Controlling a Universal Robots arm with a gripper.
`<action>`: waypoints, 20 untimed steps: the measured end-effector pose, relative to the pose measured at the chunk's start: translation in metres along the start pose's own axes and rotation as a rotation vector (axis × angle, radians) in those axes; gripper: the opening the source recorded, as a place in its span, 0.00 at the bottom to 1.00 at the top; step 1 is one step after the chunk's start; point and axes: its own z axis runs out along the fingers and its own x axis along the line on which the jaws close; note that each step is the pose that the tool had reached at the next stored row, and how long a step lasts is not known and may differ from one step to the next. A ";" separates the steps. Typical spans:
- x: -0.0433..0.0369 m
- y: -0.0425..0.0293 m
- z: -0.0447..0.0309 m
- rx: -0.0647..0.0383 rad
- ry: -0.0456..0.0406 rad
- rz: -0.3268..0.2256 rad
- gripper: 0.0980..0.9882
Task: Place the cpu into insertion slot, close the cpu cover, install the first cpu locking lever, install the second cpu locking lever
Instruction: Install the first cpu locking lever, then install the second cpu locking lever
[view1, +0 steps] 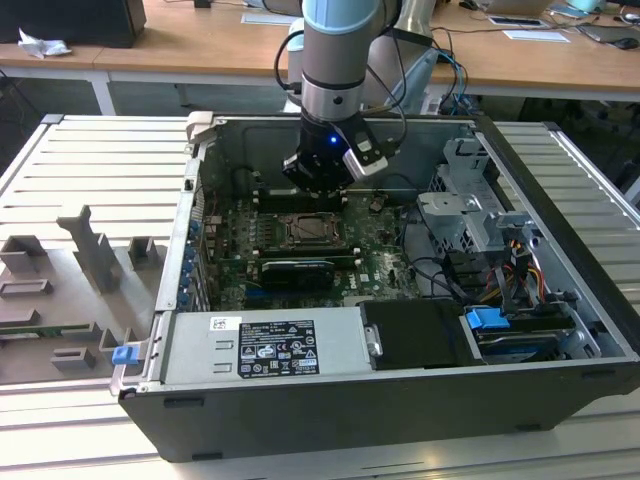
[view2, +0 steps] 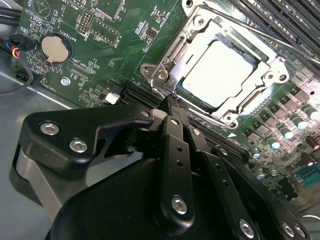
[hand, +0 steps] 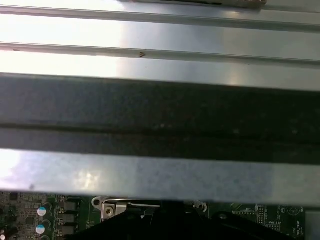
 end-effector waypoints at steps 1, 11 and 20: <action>0.0000 -0.0002 0.0000 0.000 0.0000 0.000 0.01; 0.0003 -0.0061 -0.0004 0.000 0.0001 0.000 0.01; 0.0004 -0.0105 -0.0062 0.000 0.0000 0.000 0.01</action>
